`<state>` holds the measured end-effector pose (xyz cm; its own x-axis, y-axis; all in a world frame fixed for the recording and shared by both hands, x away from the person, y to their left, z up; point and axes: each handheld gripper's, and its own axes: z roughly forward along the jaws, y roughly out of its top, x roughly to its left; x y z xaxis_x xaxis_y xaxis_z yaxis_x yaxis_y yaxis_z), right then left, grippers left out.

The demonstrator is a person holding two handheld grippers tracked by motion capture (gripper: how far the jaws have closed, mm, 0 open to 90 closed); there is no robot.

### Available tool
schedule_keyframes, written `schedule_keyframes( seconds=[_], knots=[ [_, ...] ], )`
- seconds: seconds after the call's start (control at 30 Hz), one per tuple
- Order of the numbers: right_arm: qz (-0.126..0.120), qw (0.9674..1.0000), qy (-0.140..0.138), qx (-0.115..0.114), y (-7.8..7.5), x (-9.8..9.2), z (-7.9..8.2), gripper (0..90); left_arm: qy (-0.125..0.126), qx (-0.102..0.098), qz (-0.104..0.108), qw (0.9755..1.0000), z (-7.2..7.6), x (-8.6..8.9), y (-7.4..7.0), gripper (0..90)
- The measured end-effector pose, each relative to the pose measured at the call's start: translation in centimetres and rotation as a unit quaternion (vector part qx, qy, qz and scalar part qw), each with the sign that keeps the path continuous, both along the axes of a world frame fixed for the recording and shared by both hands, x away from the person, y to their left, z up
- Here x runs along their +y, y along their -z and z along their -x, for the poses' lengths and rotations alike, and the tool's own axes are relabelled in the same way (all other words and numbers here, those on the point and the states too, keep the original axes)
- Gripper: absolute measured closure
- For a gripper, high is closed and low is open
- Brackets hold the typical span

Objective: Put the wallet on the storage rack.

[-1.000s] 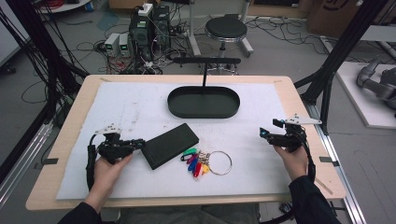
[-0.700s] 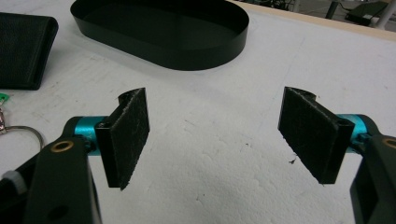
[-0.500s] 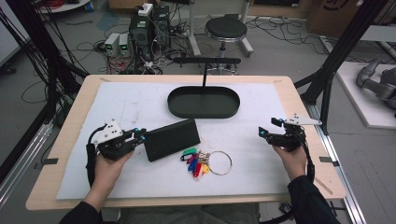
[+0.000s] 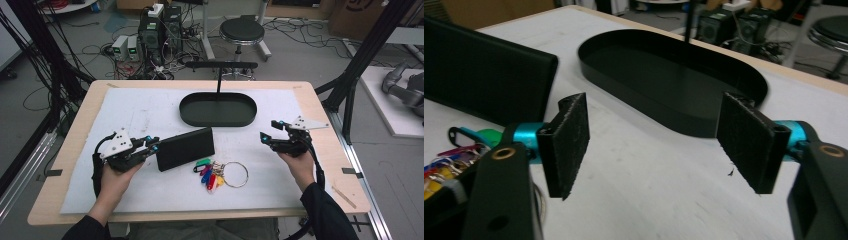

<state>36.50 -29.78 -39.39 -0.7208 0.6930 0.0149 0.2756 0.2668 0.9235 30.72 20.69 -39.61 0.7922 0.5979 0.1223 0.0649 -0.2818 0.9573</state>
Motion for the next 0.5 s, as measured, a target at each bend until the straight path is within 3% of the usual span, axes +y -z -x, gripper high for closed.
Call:
schedule_keyframes(
  seconds=[0.2, 0.27, 0.4, 0.5],
  knots=[
    [0.012, 0.9978, -0.064, 0.012, -0.3, 3.6, -1.4, 32.8, 0.010, -0.010, -0.004, 0.9999, 0.2, -0.1, -0.1, 80.8],
    [0.016, 0.9972, -0.071, 0.013, -0.2, 4.2, -1.7, 32.5, 0.010, -0.012, -0.004, 0.9999, 0.2, -0.1, -0.1, 80.8],
    [0.031, 0.9927, -0.114, 0.026, 0.4, 7.2, -3.0, 32.2, 0.016, -0.016, -0.007, 0.9997, 0.3, -0.1, -0.2, 80.8],
    [0.030, 0.9910, -0.127, 0.031, 0.7, 8.3, -3.4, 32.3, 0.019, -0.019, -0.009, 0.9996, 0.4, -0.2, -0.2, 80.8]
  ],
)
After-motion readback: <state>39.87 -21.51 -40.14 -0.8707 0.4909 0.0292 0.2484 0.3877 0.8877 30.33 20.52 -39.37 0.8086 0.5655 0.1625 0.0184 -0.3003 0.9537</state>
